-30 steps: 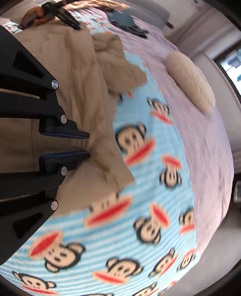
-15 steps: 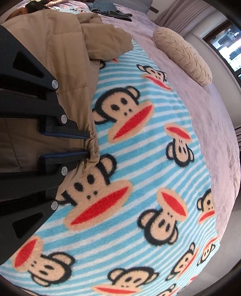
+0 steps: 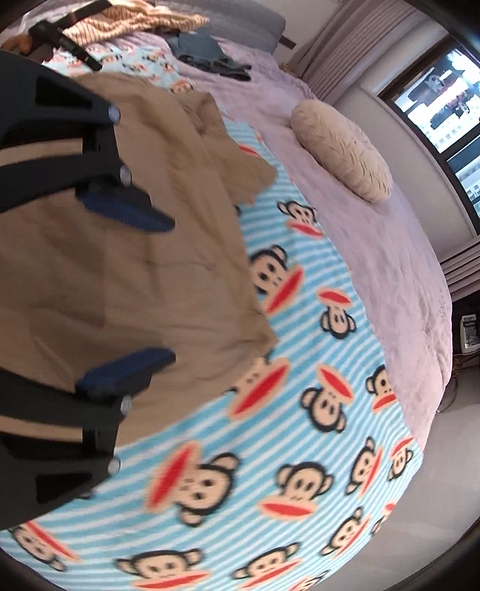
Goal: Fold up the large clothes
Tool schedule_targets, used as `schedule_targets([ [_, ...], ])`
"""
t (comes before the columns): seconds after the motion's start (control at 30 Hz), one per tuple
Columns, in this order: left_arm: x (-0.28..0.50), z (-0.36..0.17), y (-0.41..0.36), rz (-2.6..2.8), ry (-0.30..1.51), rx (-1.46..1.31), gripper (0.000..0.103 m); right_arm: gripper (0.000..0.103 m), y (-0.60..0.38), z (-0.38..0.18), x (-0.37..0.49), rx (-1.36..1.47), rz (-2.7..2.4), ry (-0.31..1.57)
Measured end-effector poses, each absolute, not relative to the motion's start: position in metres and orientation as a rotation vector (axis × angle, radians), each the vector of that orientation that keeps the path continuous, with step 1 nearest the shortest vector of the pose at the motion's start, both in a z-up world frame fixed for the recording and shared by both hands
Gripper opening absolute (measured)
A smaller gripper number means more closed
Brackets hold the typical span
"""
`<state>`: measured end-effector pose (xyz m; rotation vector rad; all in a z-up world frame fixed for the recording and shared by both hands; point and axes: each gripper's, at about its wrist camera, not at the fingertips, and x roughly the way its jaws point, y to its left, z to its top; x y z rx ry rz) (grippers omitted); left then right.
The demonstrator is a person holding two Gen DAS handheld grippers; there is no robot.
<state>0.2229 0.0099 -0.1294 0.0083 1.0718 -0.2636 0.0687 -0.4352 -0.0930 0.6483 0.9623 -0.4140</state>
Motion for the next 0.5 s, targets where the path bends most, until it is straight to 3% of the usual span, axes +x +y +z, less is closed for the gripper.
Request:
schedule_targets([
  [0.4, 0.157, -0.135, 0.018, -0.264, 1.166, -0.001, 0.094, 0.089, -0.390, -0.096, -0.005, 0.805, -0.344, 1.015],
  [0.47, 0.149, -0.136, 0.019, -0.257, 1.173, 0.003, 0.103, 0.089, -0.387, -0.099, -0.015, 0.827, -0.348, 1.025],
  [0.5, 0.146, -0.136, 0.021, -0.249, 1.168, 0.001, 0.103, 0.089, -0.385, -0.100, -0.020, 0.838, -0.349, 1.028],
])
